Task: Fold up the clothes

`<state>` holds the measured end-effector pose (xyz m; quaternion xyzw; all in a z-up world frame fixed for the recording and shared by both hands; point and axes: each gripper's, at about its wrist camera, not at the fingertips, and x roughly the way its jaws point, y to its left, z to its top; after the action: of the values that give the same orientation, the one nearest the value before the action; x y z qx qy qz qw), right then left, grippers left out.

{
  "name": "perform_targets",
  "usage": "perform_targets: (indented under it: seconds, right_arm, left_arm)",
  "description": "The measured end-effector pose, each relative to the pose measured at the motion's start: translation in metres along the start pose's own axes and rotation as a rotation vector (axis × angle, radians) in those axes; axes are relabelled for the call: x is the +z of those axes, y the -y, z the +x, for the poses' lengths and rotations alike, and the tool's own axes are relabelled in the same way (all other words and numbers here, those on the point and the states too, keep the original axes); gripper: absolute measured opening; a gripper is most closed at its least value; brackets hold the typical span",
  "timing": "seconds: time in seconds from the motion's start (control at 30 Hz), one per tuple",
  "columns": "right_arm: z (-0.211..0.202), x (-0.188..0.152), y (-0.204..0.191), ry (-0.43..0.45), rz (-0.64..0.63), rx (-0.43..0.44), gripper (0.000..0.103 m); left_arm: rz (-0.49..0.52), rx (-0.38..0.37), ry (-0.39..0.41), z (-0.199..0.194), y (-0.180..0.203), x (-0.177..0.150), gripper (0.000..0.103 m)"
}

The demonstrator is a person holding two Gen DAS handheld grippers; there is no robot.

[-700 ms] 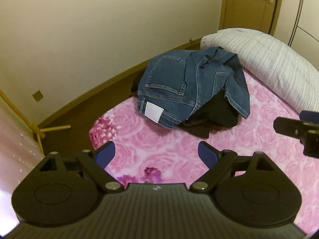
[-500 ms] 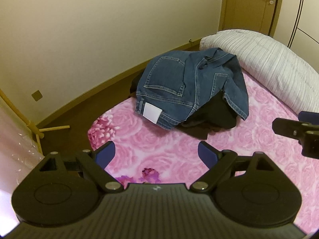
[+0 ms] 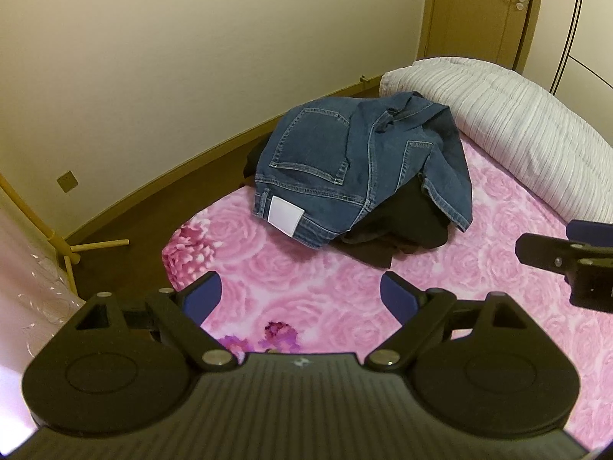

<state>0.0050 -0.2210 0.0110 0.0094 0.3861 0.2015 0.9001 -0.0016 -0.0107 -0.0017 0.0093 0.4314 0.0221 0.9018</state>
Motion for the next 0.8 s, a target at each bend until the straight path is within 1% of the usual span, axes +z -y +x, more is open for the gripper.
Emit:
perform_targets:
  seconds: [0.3,0.47,0.6,0.7,0.8]
  right_arm:
    - [0.0,-0.001,0.001,-0.005,0.003,0.005,0.079]
    - [-0.001,0.0,0.003,-0.013,-0.004,0.012,0.079]
    - [-0.007,-0.007,0.011,-0.017,-0.015,0.017,0.079]
    - [-0.012,-0.014,0.021,-0.024,-0.029,0.018,0.079]
    - [-0.012,-0.018,0.031,-0.031,-0.053,0.016,0.079]
  left_arm:
    - [0.003,-0.001,-0.002,-0.001,0.002,-0.002,0.088]
    - [0.007,0.013,0.0,-0.002,0.004,-0.006,0.088]
    - [0.033,0.043,0.013,-0.001,0.005,-0.015,0.088]
    - [0.053,0.049,0.017,0.003,0.003,-0.025,0.088]
    - [0.11,0.05,0.015,0.015,0.001,-0.032,0.088]
